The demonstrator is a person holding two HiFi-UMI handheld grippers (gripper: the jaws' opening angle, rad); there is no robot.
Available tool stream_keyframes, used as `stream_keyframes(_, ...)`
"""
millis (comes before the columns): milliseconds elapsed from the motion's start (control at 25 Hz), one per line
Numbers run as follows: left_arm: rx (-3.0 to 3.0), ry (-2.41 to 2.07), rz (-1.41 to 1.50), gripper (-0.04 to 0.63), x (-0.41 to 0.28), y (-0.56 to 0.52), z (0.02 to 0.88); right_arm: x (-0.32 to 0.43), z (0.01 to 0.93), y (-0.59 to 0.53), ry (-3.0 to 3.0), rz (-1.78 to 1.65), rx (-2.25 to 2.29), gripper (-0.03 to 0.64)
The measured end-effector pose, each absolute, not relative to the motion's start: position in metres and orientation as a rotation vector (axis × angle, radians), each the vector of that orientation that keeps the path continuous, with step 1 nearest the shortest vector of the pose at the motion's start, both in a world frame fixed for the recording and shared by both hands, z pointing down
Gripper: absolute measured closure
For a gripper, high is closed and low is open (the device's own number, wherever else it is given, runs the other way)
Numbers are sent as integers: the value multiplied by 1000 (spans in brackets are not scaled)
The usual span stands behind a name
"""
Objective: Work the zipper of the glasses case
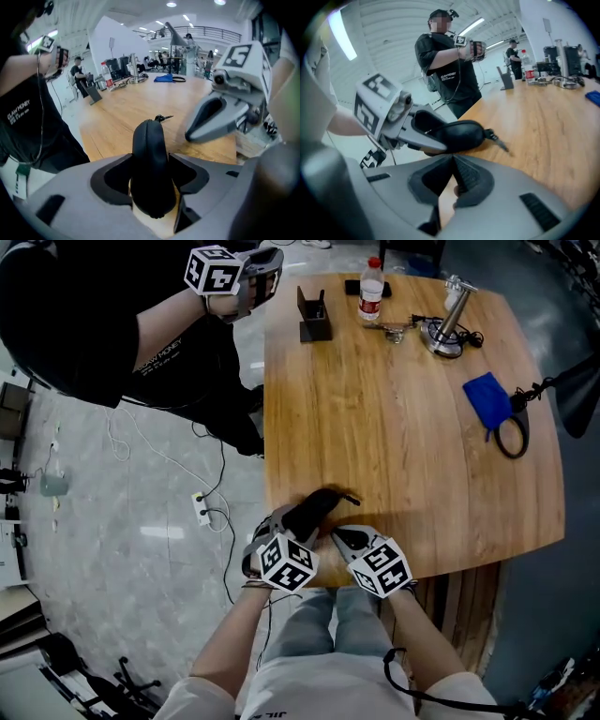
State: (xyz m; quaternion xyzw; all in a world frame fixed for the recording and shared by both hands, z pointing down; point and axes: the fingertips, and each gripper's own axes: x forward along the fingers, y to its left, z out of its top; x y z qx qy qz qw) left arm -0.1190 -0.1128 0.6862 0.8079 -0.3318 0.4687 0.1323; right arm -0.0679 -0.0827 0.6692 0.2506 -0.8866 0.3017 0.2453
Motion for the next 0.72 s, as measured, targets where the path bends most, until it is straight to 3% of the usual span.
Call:
stream_keyframes(240, 2871, -1162, 1523, 347, -117, -109, 606, -14, 575, -128, -2649, 905, 894, 615)
stream_keyframes(520, 3302, -1137, 1196, 347, -100, -86, 479, -22, 453, -114, -2880, 557, 572, 615)
stream_keyframes(720, 3391, -1093, 946, 347, -94, -71, 423, -17, 414, -91, -3001, 710, 371, 614)
